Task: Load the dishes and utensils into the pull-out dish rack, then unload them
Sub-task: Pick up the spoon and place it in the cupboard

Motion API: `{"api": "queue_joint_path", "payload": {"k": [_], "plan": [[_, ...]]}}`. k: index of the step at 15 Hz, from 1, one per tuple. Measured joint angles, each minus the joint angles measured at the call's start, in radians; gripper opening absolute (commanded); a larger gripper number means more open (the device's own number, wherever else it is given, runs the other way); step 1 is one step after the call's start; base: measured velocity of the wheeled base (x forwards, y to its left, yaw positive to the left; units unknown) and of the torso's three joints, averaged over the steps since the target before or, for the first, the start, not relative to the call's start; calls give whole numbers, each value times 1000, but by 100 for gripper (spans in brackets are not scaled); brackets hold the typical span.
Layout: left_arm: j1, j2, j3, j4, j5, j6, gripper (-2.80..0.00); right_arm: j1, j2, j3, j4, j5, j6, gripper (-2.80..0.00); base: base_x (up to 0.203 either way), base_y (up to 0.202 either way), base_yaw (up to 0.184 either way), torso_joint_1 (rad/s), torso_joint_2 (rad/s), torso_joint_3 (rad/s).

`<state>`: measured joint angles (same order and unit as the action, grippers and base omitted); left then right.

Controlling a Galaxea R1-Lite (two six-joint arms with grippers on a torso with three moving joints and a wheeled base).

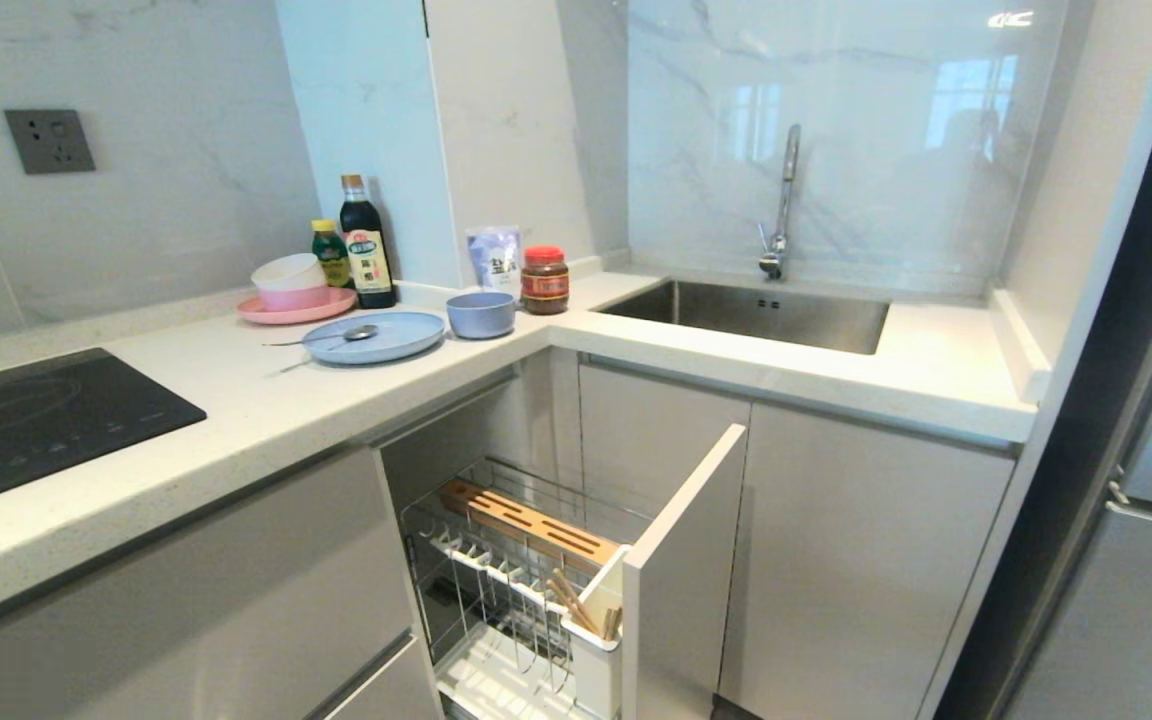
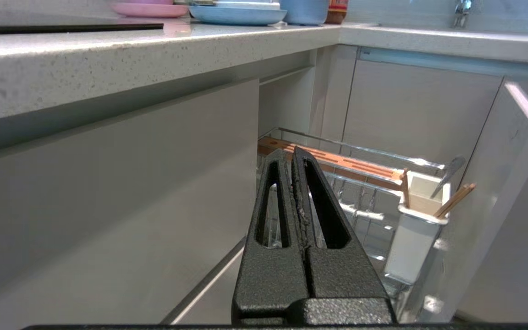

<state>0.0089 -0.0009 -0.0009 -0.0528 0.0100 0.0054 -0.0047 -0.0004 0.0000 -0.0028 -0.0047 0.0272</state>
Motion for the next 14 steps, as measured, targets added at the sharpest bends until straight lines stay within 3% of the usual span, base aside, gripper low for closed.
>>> {"api": "queue_joint_path", "payload": {"k": [1, 14], "plan": [[0, 0, 0, -2, -11, 23, -280, 0, 0, 0, 0, 0, 0, -280, 0, 0, 0, 0, 0, 0], [0, -1, 1, 1, -18, 19, -280, 0, 0, 0, 0, 0, 0, -280, 0, 0, 0, 0, 0, 0]]}}
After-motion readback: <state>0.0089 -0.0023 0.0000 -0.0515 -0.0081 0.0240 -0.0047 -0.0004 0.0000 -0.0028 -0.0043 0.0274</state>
